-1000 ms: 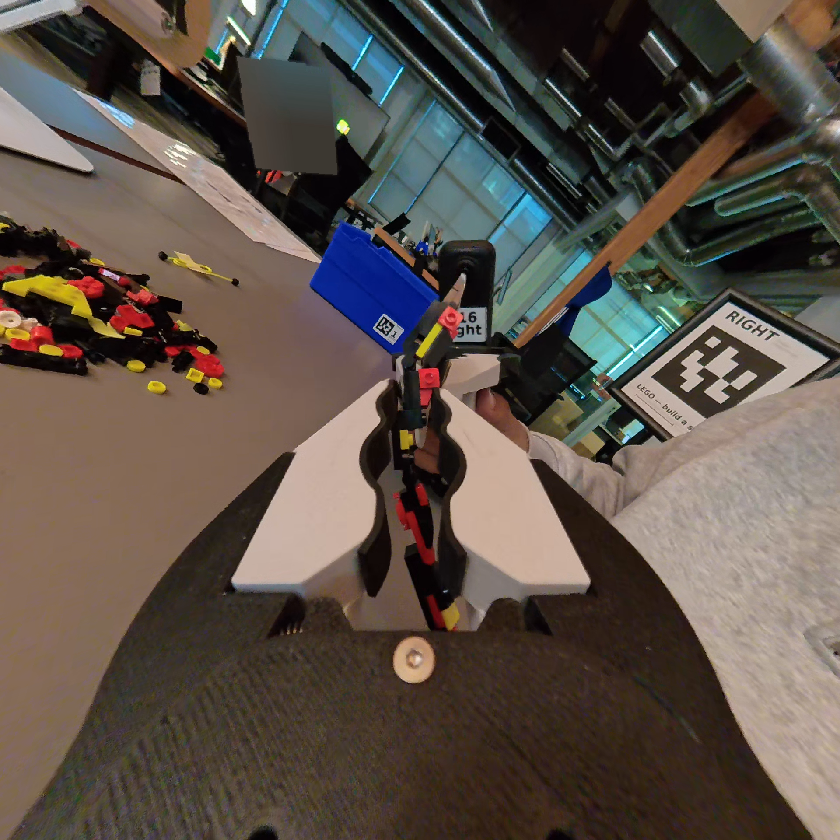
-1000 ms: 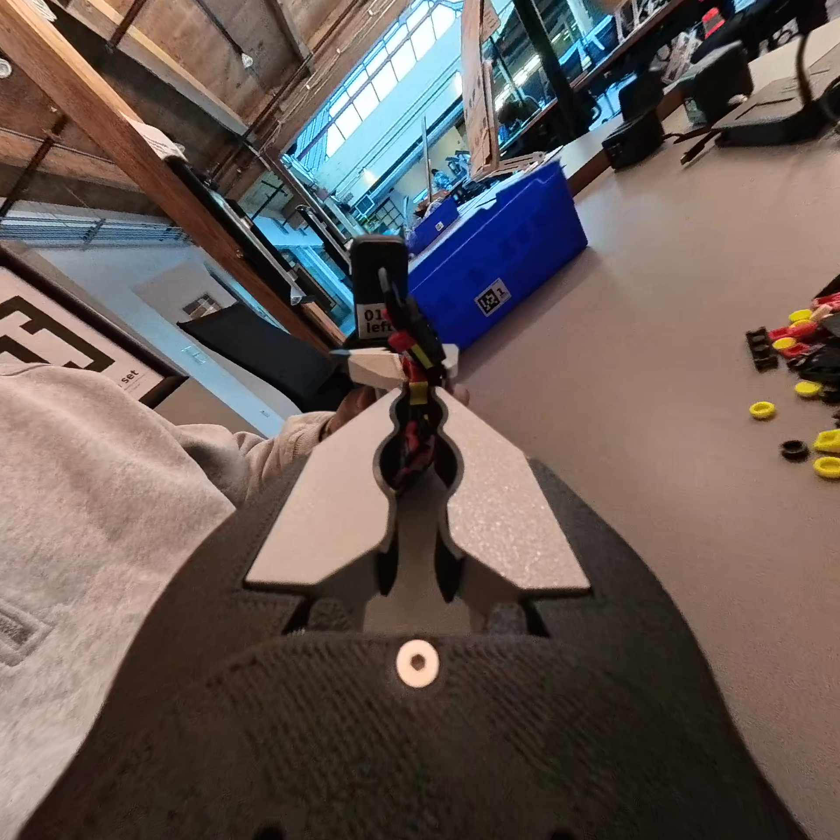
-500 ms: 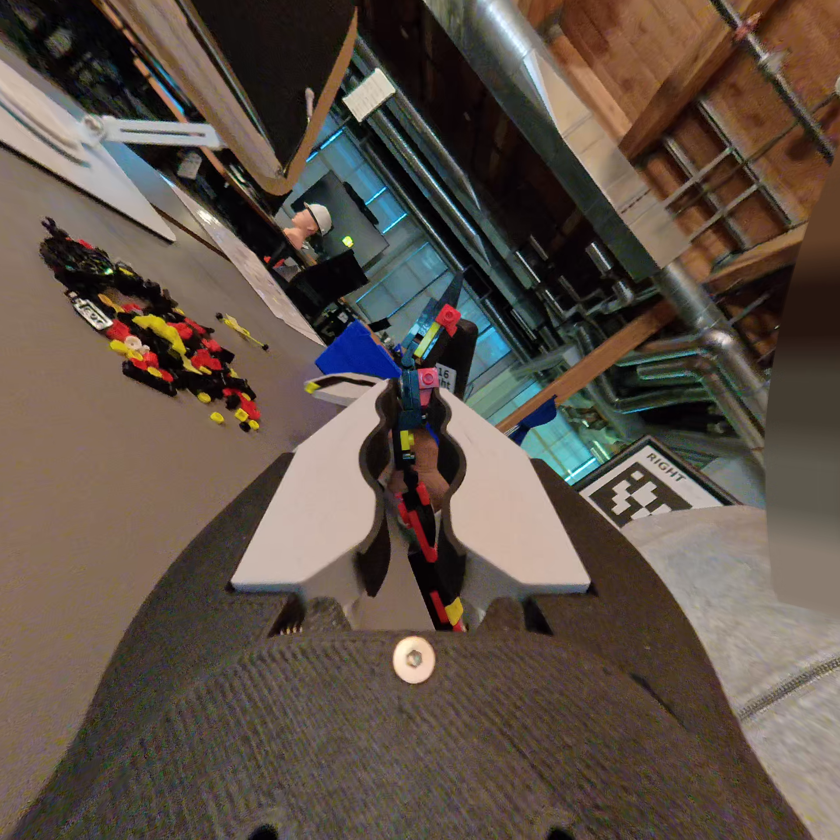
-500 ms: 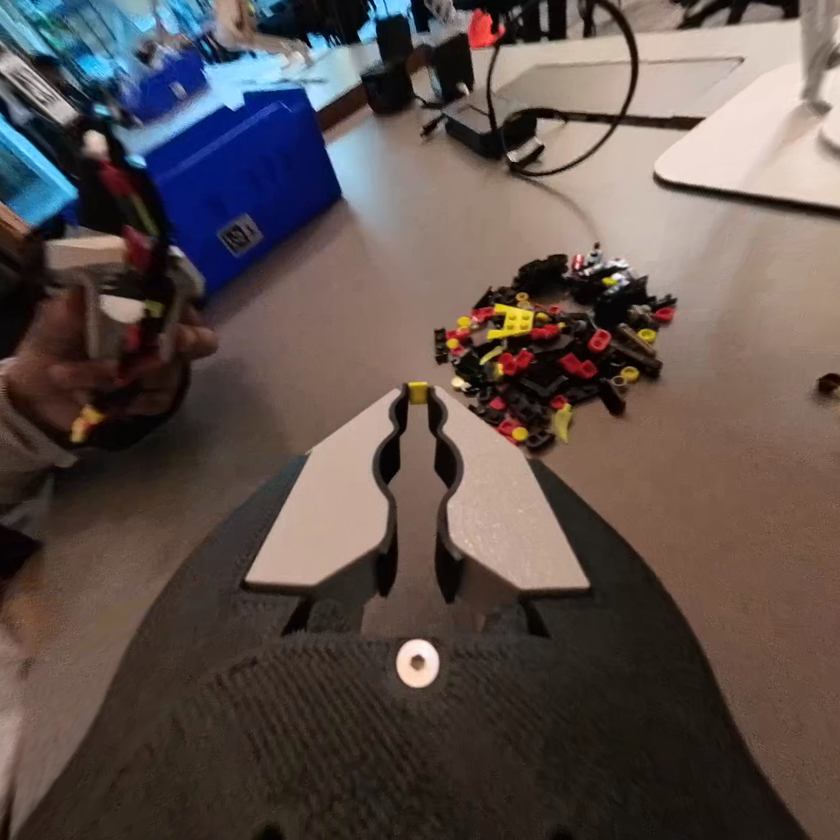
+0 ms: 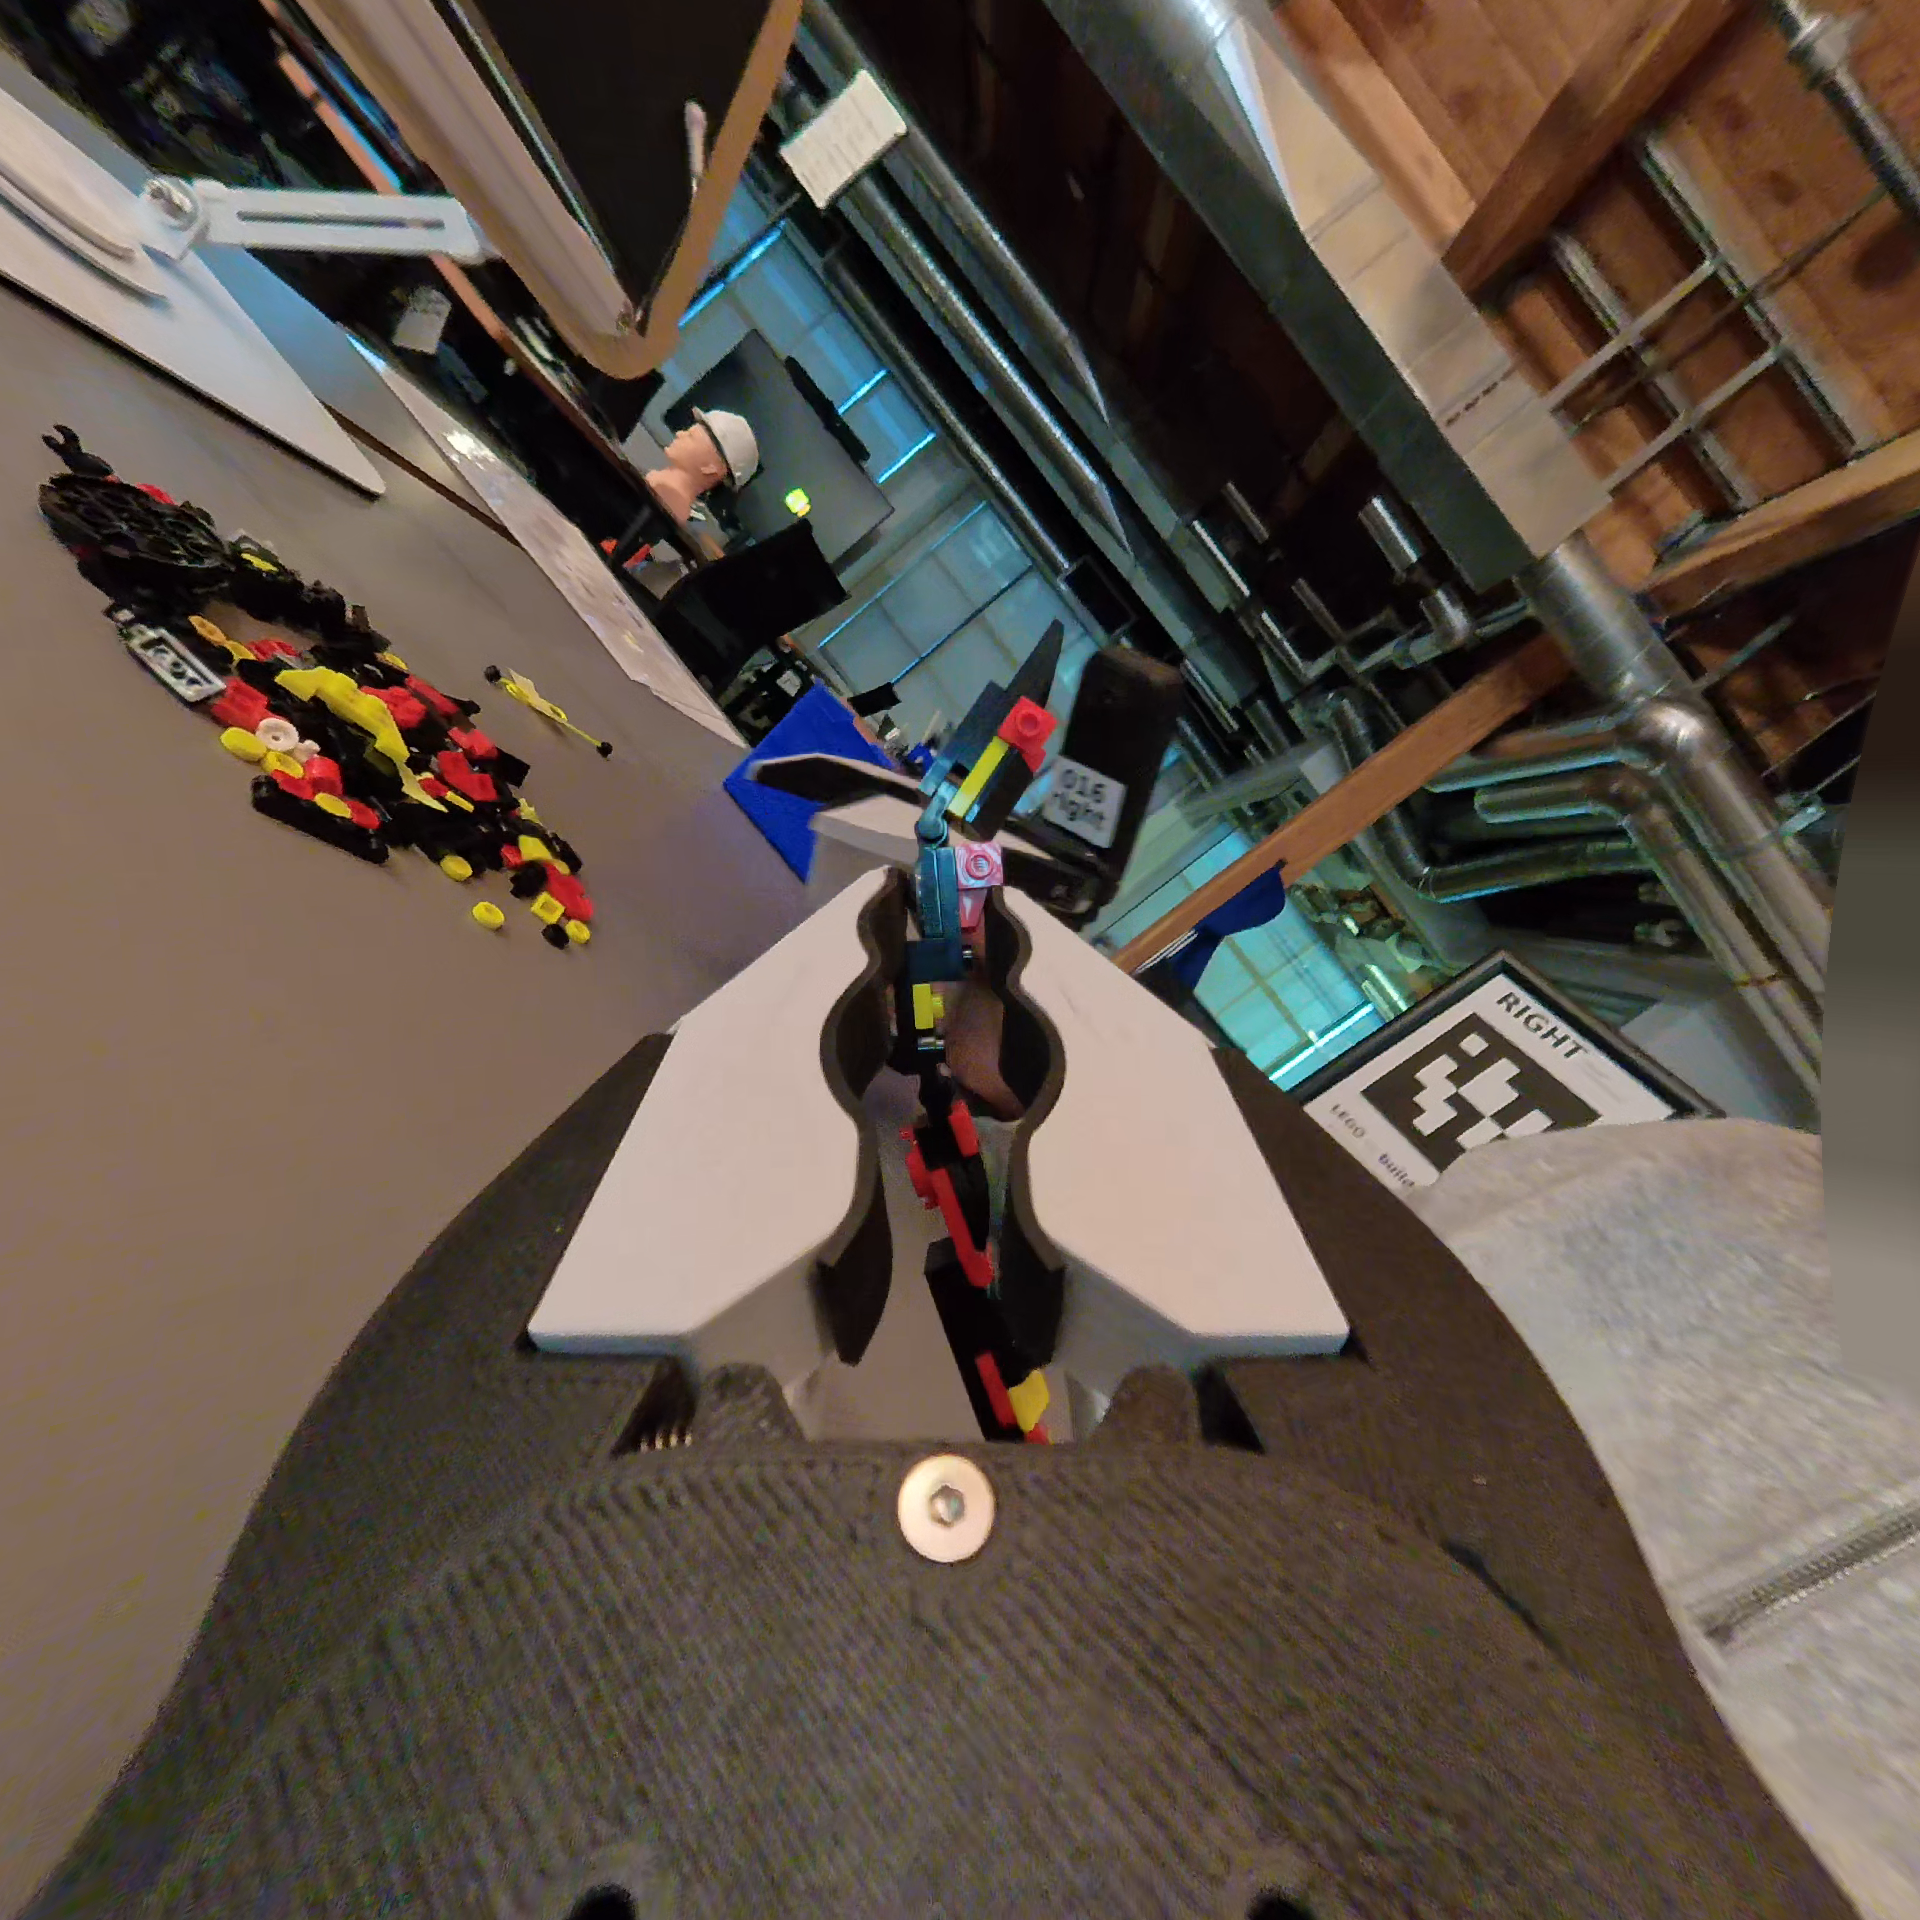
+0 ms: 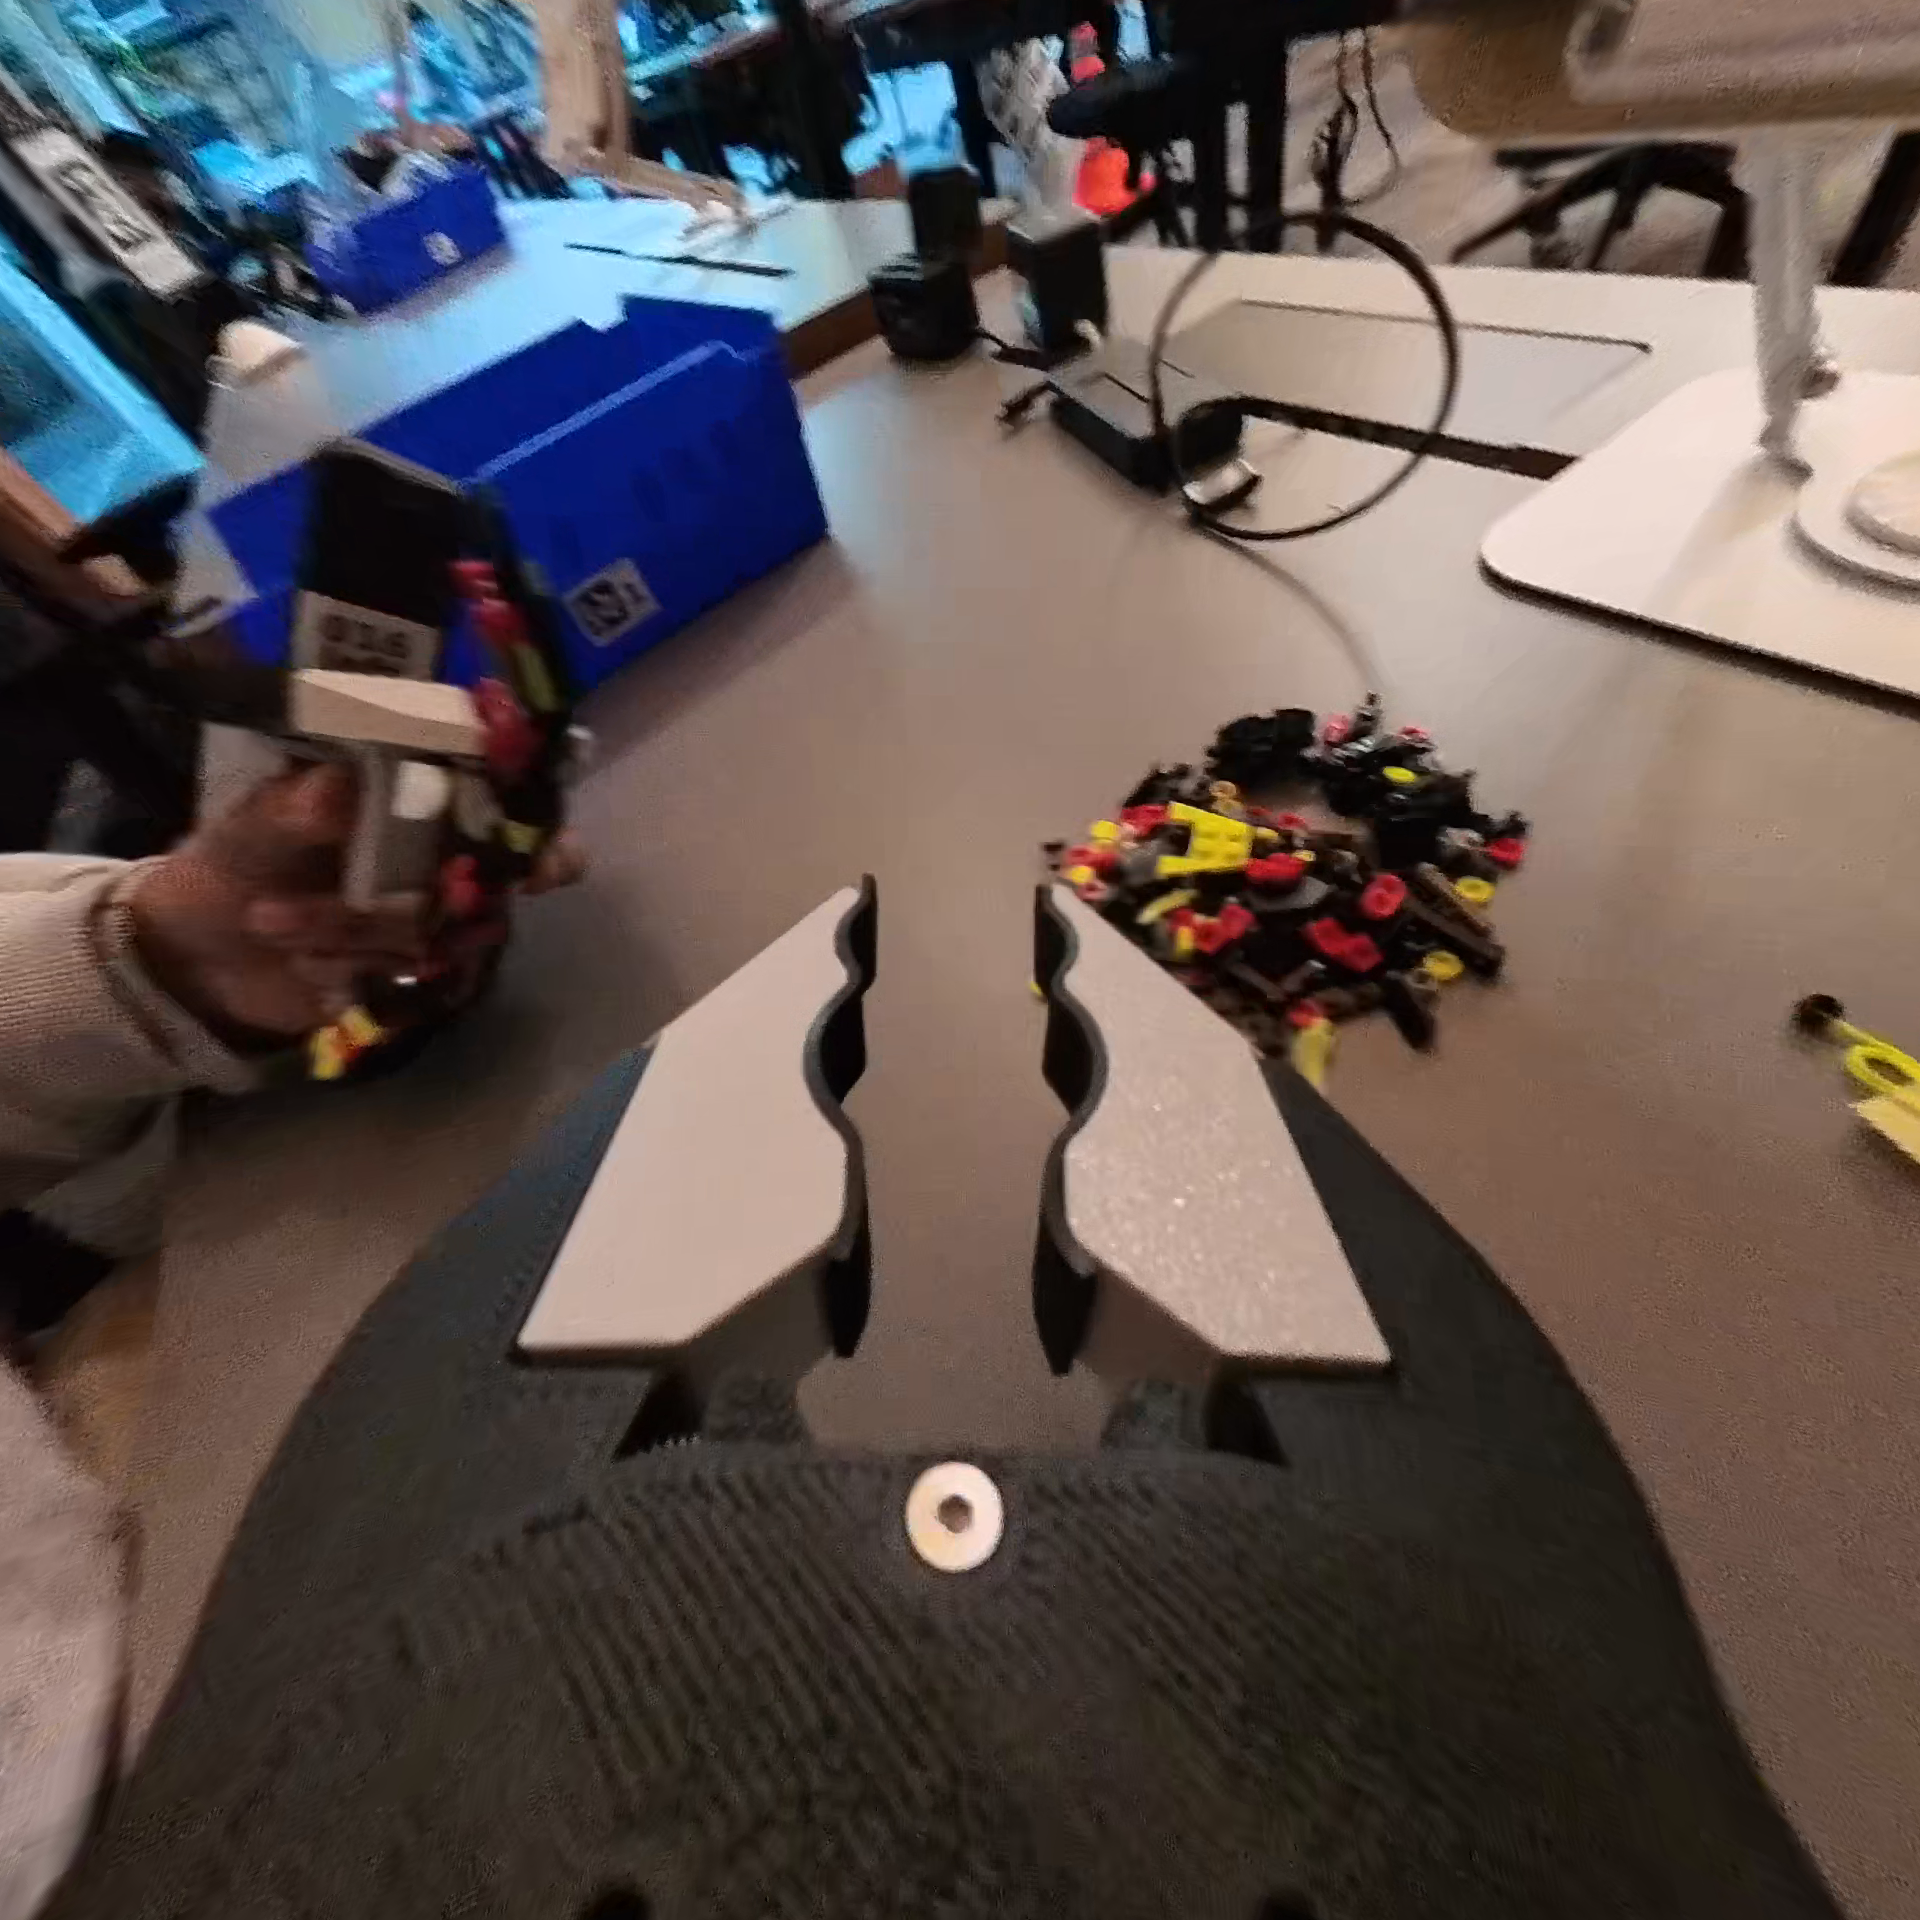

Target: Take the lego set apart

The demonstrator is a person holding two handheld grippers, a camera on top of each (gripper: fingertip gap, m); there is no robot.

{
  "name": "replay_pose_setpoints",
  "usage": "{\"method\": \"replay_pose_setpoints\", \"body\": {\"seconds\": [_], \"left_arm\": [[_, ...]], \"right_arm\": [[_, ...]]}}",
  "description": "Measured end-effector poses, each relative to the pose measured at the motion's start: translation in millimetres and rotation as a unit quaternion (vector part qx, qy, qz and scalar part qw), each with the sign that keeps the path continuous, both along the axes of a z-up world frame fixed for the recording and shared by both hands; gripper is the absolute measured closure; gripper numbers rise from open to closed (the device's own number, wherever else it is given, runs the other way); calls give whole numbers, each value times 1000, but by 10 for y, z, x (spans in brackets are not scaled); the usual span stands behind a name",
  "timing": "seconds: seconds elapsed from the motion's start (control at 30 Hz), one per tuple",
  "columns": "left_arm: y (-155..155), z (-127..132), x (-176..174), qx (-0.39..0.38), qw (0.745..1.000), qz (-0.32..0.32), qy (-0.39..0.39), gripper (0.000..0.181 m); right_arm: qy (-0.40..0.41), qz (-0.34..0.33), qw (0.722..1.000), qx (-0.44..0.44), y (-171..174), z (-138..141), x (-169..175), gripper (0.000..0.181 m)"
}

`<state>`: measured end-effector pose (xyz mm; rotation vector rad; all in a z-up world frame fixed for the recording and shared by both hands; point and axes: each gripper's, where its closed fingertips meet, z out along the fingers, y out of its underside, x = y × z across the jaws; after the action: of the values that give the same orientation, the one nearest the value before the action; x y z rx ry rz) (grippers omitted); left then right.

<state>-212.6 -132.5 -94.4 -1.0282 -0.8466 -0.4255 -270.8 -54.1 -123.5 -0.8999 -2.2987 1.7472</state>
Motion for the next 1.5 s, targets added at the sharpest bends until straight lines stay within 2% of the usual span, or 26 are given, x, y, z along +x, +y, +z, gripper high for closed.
{"method": "replay_pose_setpoints", "body": {"seconds": [0.1, 0.23, 0.33, 0.47, 0.57, 0.67, 0.73, 0.83, 0.9, 0.97, 1.13, 1.23, 1.37, 1.5], "left_arm": [[91, -30, 52, -28, 999, -8, 14, 169], [258, -40, 166, -46, 998, -32, 28, 169], [413, -72, 273, -58, 996, -62, 29, 169], [574, -184, 371, -100, 991, -82, 33, 169], [640, -263, 413, -134, 986, -87, 44, 169], [709, -274, 494, -158, 979, -101, 74, 169], [729, -268, 529, -171, 975, -103, 96, 169], [733, -185, 590, -153, 974, -112, 124, 169], [740, -167, 603, -145, 975, -113, 125, 168], [752, -171, 645, -138, 975, -128, 121, 156], [799, -224, 668, -162, 970, -134, 123, 158], [792, -223, 652, -169, 970, -122, 128, 169], [795, -208, 683, -174, 966, -125, 145, 170], [821, -190, 755, -177, 960, -137, 167, 170]], "right_arm": [[33, 39, 998, -40, -115, 226, 407, 155], [109, 55, 992, -28, -217, 269, 807, 159], [118, 65, 990, -35, -266, 214, 972, 160], [101, 56, 991, -70, -222, 210, 956, 152], [67, 61, 990, -108, -164, 227, 923, 153], [26, 66, 984, -161, -108, 262, 896, 163], [-16, 93, 977, -194, -97, 280, 925, 169], [-100, 125, 953, -257, -66, 342, 943, 170], [-140, 120, 937, -297, -44, 362, 909, 171], [-175, 115, 920, -332, -17, 376, 871, 171], [-217, 117, 894, -375, 22, 408, 837, 170], [-235, 115, 883, -389, 17, 405, 825, 171], [-260, 115, 869, -406, 15, 394, 811, 171], [-305, 122, 843, -427, 6, 349, 809, 171]]}}
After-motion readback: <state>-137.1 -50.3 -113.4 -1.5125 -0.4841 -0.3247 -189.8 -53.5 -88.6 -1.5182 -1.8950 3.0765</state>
